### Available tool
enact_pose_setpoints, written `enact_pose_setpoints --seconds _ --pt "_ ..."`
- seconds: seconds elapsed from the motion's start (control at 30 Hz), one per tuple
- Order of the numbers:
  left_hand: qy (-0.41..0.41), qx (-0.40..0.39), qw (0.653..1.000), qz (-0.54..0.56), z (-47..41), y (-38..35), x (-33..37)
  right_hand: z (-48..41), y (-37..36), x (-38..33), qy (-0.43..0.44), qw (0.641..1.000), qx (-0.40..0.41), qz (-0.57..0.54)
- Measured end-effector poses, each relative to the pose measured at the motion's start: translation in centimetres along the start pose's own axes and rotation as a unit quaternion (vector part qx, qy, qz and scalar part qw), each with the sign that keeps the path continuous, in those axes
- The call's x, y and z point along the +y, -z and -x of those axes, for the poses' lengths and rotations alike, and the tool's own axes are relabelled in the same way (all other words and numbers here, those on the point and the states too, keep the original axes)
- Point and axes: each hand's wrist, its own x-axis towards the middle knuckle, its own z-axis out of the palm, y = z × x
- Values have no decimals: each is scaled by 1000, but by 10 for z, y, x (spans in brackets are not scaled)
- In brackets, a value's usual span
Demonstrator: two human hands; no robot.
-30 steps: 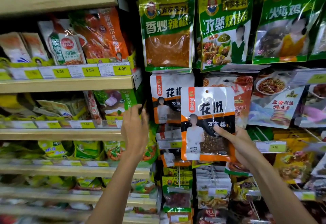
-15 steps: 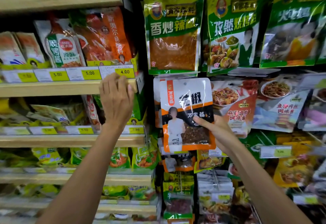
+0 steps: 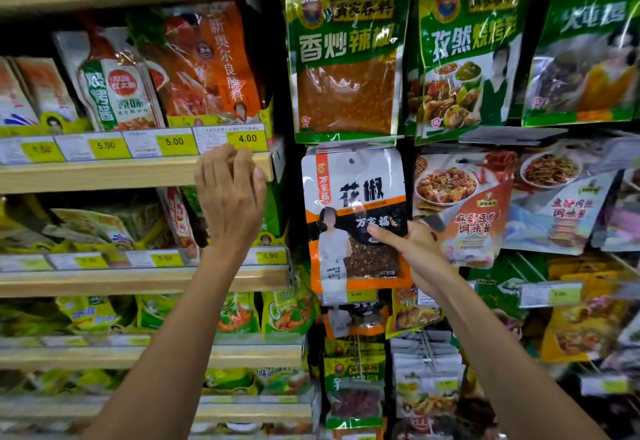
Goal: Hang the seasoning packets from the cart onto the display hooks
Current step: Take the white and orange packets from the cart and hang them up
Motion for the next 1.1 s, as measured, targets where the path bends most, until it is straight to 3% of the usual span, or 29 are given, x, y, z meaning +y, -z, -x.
enact_pose_setpoints --seconds 0.7,0.97,1.1 --pt "9 1 1000 11 -2 3 2 -15 -6 3 8 999 50 17" --pt "3 -15 1000 13 -1 6 1 -31 -11 17 42 990 110 83" --pt "2 -18 1000 14 -1 7 1 -20 -8 28 97 947 193 236"
